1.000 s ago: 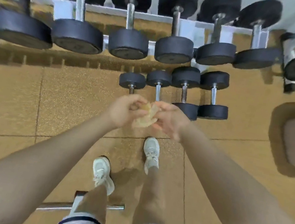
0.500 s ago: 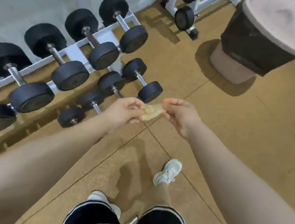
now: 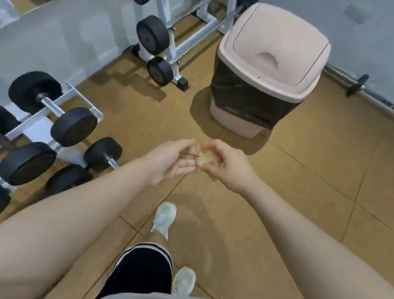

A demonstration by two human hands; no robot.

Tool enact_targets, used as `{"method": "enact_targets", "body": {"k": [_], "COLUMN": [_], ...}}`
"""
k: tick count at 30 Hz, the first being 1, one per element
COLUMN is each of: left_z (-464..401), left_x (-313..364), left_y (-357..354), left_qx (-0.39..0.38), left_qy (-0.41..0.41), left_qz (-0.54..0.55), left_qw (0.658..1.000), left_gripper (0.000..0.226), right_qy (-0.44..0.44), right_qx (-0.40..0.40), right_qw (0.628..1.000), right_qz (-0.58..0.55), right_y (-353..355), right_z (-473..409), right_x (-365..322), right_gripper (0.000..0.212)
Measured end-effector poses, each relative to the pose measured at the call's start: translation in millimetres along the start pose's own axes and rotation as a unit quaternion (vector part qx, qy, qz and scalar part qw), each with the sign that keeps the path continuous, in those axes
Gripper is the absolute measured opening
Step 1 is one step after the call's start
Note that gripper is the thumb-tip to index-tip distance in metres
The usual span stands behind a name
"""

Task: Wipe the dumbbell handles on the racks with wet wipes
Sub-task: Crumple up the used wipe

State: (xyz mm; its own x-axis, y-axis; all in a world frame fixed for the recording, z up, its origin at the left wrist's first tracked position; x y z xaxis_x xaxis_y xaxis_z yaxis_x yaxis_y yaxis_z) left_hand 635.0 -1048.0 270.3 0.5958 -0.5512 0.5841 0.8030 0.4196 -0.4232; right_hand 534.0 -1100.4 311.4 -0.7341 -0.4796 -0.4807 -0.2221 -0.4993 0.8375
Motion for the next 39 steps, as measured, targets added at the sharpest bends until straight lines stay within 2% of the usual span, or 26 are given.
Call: {"method": "enact_targets", "body": {"k": [4,7,11,14,16,19,22,25,27,30,33,37,39], "left_z": [-72,-132,-201,-253,-288,-349,-416,-471,-500,-544,-579,-608,-615], "left_x": [51,104,196,259,286,308,312,297,291,289,283,274,269], "left_y": [-33,-59,-113,-146,-161,-185,-208,-222,-229,-228,-216,-203,-198], "left_qx": [-0.043,-0.084,-0.130,-0.104,-0.090,-0.094,-0.110,-0.124,-0.125,-0.095,-0.064,-0.068,-0.069], "left_qy": [0.027,0.025,0.001,-0.070,-0.125,-0.170,-0.200,-0.188,-0.181,-0.139,-0.084,-0.072,-0.088], "left_qz": [-0.159,-0.208,-0.287,-0.367,-0.474,-0.642,-0.745,-0.809,-0.835,-0.850,-0.848,-0.840,-0.843], "left_qw": [0.986,0.974,0.949,0.922,0.867,0.741,0.627,0.544,0.504,0.499,0.519,0.534,0.526], "left_gripper": [0.051,0.058,0.044,0.031,0.030,0.037,0.042,0.043,0.045,0.052,0.059,0.060,0.057], "right_qy": [-0.047,-0.084,-0.160,-0.215,-0.242,-0.270,-0.302,-0.313,-0.312,-0.296,-0.286,-0.266,-0.251], "right_qx": [0.018,0.056,0.142,0.199,0.209,0.209,0.211,0.171,0.137,0.090,0.055,0.008,-0.011], "right_qw": [0.999,0.995,0.974,0.949,0.938,0.931,0.922,0.926,0.931,0.944,0.954,0.963,0.968], "right_qz": [-0.010,-0.018,-0.076,-0.118,-0.136,-0.126,-0.125,-0.125,-0.133,-0.110,-0.070,-0.030,-0.010], "right_y": [38,78,142,179,192,208,222,228,230,237,232,207,194], "right_z": [-69,-128,-197,-238,-258,-286,-318,-353,-375,-404,-426,-457,-470], "right_x": [48,79,122,154,177,218,264,310,338,375,408,440,444], "right_gripper": [0.022,0.015,0.014,0.009,0.005,0.002,0.011,0.014,0.011,0.010,0.009,0.010,0.012]}}
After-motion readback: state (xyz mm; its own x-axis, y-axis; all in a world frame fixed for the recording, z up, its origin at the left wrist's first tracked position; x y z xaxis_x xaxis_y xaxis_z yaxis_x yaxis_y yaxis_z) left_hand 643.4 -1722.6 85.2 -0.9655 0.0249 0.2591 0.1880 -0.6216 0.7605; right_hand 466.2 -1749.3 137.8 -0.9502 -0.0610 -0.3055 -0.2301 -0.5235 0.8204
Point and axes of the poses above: each hand's wrist, its own z-axis away from the middle knuckle, its own y-axis out of the back of the hand, x = y × z, the point moved 7 cm from there along -z, towards the middle knuckle, and after that the axes turned 11 degrees about z, right-handed, at the moved point
